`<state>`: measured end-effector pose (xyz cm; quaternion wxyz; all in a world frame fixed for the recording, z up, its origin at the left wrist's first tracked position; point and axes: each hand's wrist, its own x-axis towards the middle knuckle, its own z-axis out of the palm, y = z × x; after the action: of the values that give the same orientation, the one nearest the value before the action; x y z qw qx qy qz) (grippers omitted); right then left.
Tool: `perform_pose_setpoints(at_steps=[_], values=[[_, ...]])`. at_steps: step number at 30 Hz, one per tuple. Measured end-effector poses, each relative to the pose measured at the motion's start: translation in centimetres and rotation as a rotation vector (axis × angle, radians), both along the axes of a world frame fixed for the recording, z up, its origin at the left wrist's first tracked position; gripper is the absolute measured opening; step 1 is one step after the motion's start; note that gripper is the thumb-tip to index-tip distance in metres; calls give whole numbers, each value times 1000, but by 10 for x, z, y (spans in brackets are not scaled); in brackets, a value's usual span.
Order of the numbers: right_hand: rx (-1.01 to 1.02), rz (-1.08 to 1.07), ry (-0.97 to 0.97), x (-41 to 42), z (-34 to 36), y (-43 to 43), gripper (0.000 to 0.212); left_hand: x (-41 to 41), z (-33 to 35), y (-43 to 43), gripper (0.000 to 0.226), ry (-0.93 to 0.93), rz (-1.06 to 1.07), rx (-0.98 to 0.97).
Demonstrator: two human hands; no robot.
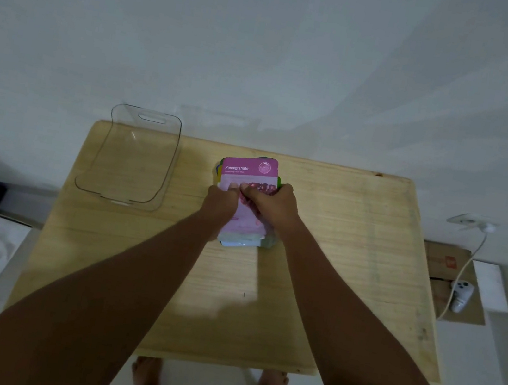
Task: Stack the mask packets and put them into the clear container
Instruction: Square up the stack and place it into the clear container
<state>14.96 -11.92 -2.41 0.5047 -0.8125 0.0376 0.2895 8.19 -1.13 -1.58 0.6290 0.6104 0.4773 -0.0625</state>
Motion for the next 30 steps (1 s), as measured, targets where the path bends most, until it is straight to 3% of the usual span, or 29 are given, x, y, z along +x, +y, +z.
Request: perform_pose_setpoints(at_steps=[5, 8, 10, 16, 19, 20, 22, 24, 28, 30], values=[[71, 16, 18, -5, -2, 0, 65, -2, -2, 0, 43, -38, -30, 0], [55, 75, -9, -10, -3, -2, 35, -3, -7, 2, 40, -67, -29, -11], [44, 120, -34, -10, -5, -1, 29, -6, -7, 4, 38, -101, -25, -48], [100, 72, -7, -12, 3, 7, 60, -7, -7, 13, 46, -144, 3, -153], [100, -52, 37, -12, -9, 14, 90, -2, 7, 10, 34, -171, -46, -135], [119, -78, 50, -11, -12, 16, 87, -1, 10, 8, 30, -179, -66, -126], [165, -109, 72, -12, -7, 16, 61, -2, 14, 8, 22, -192, -97, -81], [245, -139, 120, -11, -6, 13, 42, -5, 12, 12, 28, -254, -121, -25], [255, -99, 128, -9, 0, 6, 29, -18, 12, 20, 40, -301, -84, 62], [252, -82, 106, -8, 2, 8, 30, -21, 12, 20, 56, -297, -64, 48]])
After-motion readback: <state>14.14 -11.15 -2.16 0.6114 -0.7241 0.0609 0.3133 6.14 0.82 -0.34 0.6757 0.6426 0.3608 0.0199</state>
